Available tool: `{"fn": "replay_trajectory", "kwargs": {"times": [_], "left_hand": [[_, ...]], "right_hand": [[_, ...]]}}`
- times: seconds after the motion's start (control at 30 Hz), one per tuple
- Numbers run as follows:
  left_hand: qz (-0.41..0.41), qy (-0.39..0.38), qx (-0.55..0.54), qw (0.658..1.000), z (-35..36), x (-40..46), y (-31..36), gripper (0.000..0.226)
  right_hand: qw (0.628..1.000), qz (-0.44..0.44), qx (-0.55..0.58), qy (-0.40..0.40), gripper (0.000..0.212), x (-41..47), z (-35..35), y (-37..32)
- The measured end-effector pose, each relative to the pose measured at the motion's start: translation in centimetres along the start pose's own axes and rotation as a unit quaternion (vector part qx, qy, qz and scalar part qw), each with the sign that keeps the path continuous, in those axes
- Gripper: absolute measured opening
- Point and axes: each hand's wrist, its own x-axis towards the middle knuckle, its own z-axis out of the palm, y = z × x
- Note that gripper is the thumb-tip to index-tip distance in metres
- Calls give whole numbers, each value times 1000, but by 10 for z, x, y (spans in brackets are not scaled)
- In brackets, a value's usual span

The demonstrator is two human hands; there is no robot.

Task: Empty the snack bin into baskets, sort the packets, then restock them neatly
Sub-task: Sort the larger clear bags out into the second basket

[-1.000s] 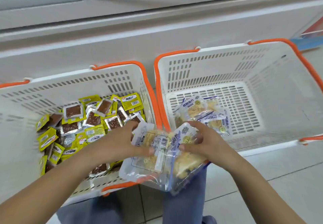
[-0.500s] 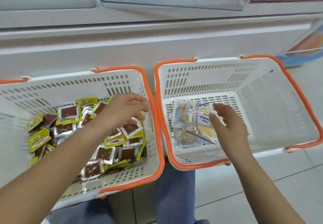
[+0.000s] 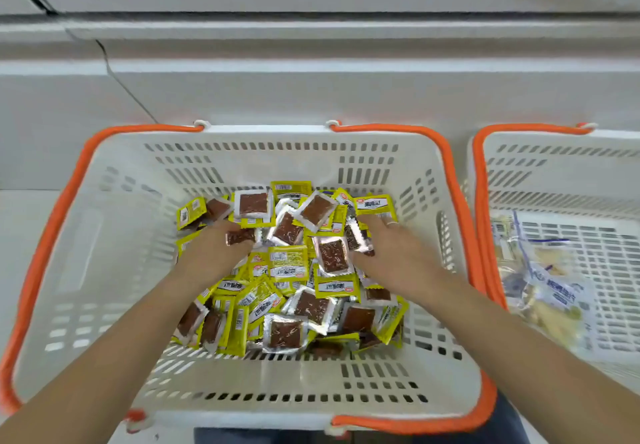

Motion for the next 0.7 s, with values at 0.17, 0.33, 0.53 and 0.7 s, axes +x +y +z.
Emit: {"fn": "replay_trajectory", "kwargs": {"times": [0.17, 0.33, 0.53, 0.7], "left_hand": [[88, 134, 72, 984, 2, 38, -13, 45], [173, 160, 39, 971, 23, 45, 4, 33], [294, 145, 33, 944, 38, 30, 25, 42], [293, -16, 178, 939, 56, 32, 21, 62]], "right_hand": [[998, 61, -9, 29, 66, 75, 11, 3], [989, 18, -134, -57, 85, 84, 57, -6], [964, -188, -148, -113, 67, 27, 112, -54], [967, -199, -18, -158, 40, 24, 101, -52]]}}
